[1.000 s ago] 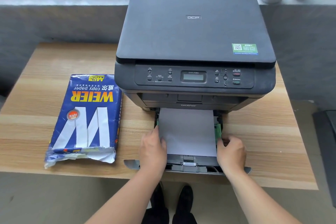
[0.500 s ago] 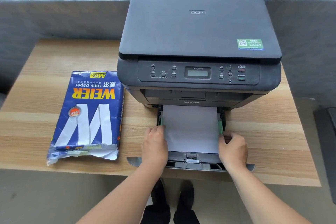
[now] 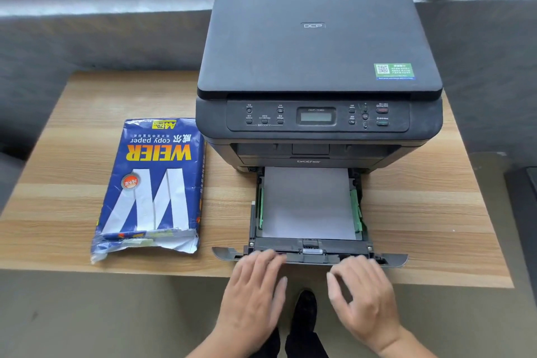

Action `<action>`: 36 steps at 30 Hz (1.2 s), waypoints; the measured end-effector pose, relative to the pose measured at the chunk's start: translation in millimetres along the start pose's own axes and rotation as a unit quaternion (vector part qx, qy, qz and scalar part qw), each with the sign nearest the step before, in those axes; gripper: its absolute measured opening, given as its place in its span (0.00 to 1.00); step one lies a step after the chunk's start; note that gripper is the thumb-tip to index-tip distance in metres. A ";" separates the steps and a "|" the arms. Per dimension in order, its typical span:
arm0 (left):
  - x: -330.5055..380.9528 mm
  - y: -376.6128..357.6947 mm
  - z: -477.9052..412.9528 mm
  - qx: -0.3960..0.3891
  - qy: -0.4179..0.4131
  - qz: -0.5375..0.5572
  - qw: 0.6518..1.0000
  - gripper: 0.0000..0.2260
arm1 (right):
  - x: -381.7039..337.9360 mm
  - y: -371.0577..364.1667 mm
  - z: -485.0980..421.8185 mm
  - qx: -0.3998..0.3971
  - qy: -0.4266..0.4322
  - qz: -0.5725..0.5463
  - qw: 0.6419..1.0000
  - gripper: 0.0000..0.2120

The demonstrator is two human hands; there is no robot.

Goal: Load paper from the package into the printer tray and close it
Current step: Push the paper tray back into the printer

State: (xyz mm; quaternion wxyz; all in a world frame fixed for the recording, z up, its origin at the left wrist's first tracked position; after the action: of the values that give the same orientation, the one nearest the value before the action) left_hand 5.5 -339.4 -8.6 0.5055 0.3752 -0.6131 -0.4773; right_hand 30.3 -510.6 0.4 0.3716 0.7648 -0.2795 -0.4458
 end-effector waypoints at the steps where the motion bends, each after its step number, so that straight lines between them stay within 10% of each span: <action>1: 4.4 -1.2 5.8 0.002 -0.009 0.002 1.000 0.11 | -5.6 -3.2 6.1 -0.004 0.022 0.001 1.000 0.10; 36: -56.5 -15.3 -155.2 -0.109 0.074 -0.058 0.990 0.31 | 51.4 -78.4 -146.0 -0.297 -0.127 0.155 0.934 0.29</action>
State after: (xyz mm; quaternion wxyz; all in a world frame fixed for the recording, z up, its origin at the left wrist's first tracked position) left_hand 168.7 -322.1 -32.9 0.5589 0.3875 -0.4951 -0.5408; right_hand 190.8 -458.5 -40.5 0.6074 0.5038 -0.2942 -0.5392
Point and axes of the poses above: each hand's wrist, its own z-axis away from the middle knuckle, its own y-axis out of the back of the hand, x = y × z, the point moved 10 cm from there along -z, towards the middle knuckle, and after that the axes turned 4 degrees about -z, right-handed, at the moved point
